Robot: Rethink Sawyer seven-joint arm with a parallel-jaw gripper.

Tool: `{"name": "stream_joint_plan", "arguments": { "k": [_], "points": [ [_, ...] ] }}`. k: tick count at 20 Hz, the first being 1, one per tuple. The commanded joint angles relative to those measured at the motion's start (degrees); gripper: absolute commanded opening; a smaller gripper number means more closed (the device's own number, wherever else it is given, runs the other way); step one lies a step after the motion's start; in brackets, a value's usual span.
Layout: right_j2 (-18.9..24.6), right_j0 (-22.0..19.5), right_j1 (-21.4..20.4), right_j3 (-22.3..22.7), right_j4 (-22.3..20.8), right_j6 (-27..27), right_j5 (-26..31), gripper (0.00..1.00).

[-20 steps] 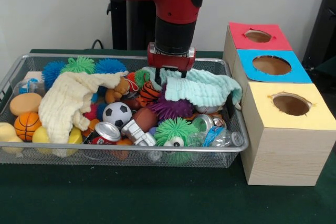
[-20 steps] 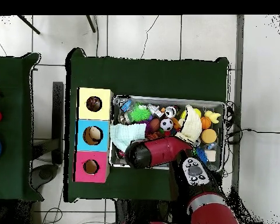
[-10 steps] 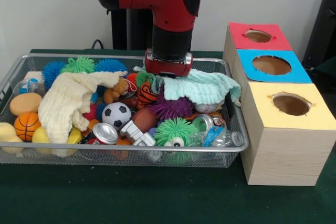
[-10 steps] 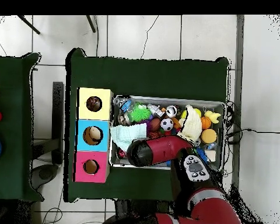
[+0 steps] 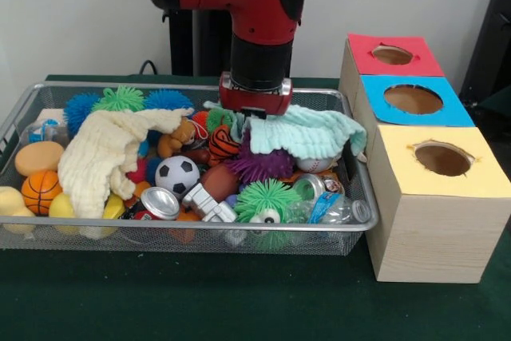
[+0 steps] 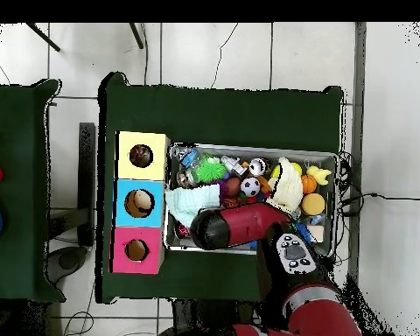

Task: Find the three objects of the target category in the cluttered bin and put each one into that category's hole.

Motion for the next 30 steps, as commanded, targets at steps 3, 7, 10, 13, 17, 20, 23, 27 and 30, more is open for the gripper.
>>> {"name": "stream_joint_plan", "arguments": {
  "k": [3,7,10,13,17,20,23,27,30],
  "points": [
    [7.34,-4.86,-10.35,3.08,5.82,-5.37,12.32,0.0],
    [8.5,-6.3,-12.56,2.85,7.31,-6.75,16.45,0.0],
    [9.67,-7.14,-13.54,2.49,8.1,-7.29,18.38,0.0],
    [10.63,-7.76,-14.21,2.32,8.86,-7.28,19.9,0.0],
    [11.69,-9.19,-13.79,1.45,8.97,-7.91,20.65,0.0],
    [12.57,-10.57,-15.18,2.47,9.32,-8.71,21.18,0.0],
    [13.42,-12.03,-16.43,2.78,9.73,-9.82,22.45,0.0],
    [15.11,-14.8,-16.51,1.79,9.73,-12.03,24.07,0.0],
    [16.46,-17.4,-16.69,1.08,9.51,-14.1,25.64,0.0]
  ]
}}
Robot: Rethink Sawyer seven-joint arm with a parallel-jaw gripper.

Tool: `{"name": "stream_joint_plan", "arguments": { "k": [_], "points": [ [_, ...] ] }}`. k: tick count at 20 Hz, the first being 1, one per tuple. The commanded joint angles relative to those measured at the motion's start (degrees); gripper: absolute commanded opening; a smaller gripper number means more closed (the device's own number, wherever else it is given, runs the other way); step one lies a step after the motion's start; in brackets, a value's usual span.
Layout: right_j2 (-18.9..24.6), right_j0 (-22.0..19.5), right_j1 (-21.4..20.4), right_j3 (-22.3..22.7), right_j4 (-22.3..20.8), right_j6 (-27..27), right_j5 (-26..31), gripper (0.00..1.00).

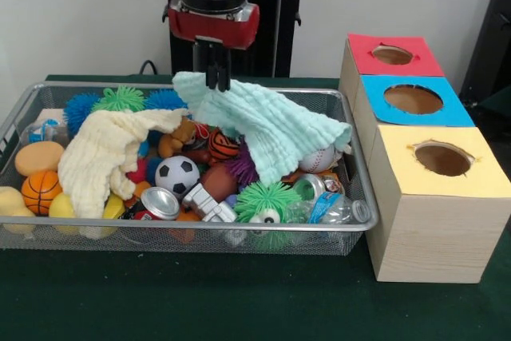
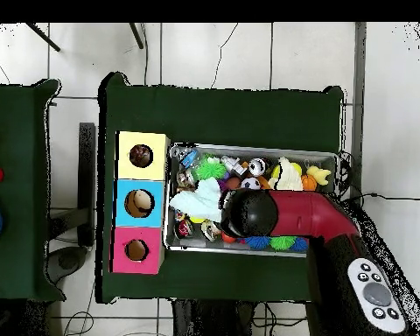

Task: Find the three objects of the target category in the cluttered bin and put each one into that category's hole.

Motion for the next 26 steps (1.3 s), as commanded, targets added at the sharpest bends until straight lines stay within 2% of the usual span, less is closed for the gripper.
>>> {"name": "stream_joint_plan", "arguments": {
  "k": [1,7,14,26],
  "points": [
    [7.13,-5.9,-0.9,-1.41,1.2,-15.14,9.61,0.0],
    [10.57,-10.81,-0.54,-4.28,-0.12,-19.6,14.05,0.0],
    [14.42,-15.1,0.17,-6.76,-1.4,-22.48,18.49,0.0],
    [17.46,-17.44,-3.05,-8.13,-0.72,-23.4,24.94,0.0]
  ]
}}
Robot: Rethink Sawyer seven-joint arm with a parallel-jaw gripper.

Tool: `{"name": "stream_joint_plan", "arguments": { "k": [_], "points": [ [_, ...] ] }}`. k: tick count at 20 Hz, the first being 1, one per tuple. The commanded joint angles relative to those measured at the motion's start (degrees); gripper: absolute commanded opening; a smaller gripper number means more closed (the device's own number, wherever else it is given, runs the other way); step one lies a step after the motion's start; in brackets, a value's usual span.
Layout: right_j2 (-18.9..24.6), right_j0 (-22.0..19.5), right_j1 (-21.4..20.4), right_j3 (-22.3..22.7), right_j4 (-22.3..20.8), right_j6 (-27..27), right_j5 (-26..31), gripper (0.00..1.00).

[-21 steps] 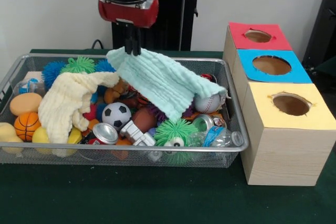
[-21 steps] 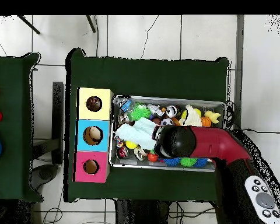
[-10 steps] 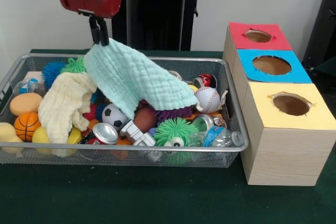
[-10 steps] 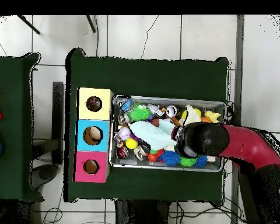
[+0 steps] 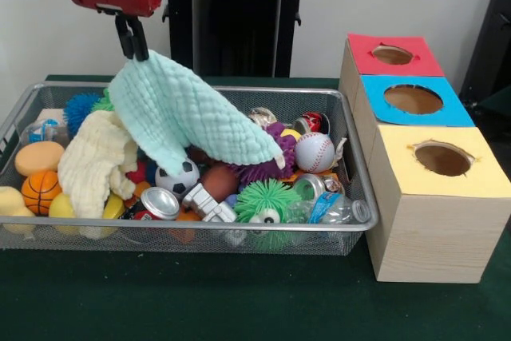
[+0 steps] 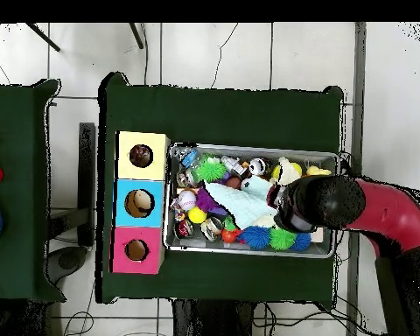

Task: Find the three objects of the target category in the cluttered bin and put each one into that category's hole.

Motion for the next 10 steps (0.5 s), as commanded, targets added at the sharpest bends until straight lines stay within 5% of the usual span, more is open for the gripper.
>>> {"name": "stream_joint_plan", "arguments": {
  "k": [1,10],
  "points": [
    [6.28,-1.43,-2.65,-3.13,-0.22,-18.79,9.5,0.0],
    [8.21,-3.52,-8.82,-5.91,0.35,-21.92,20.49,0.0]
  ]
}}
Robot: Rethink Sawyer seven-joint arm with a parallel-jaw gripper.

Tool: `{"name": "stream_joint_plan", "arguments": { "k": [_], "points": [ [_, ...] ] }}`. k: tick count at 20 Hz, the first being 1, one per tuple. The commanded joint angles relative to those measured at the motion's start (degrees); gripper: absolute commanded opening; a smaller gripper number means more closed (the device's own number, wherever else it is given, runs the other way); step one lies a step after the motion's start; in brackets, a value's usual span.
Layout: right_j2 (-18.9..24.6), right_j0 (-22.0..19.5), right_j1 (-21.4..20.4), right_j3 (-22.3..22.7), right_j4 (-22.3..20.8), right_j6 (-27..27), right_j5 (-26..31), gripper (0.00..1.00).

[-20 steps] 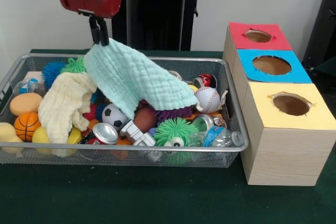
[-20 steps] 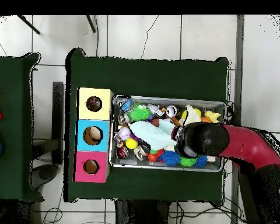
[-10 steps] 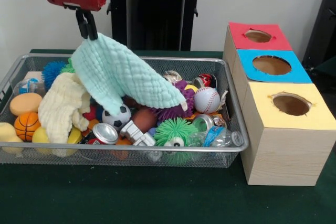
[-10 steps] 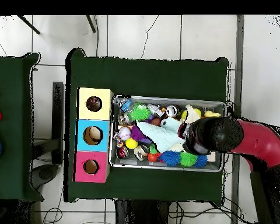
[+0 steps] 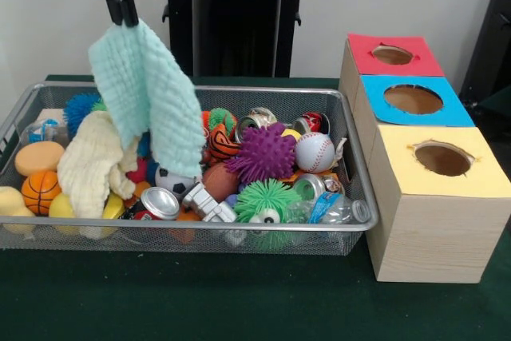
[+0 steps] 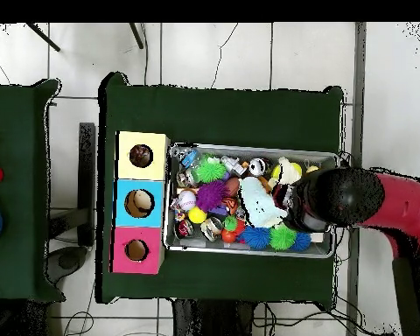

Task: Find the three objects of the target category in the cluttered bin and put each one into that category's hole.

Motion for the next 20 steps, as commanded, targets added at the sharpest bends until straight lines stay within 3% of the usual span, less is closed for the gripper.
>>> {"name": "stream_joint_plan", "arguments": {
  "k": [1,6,20],
  "points": [
    [4.85,-1.66,-5.88,-4.01,0.66,-19.14,12.5,0.0],
    [5.49,-1.63,-7.2,-3.7,0.94,-17.64,13.44,0.0],
    [5.35,-0.28,-5.91,-0.13,-0.4,-13.3,6.69,0.0]
  ]
}}
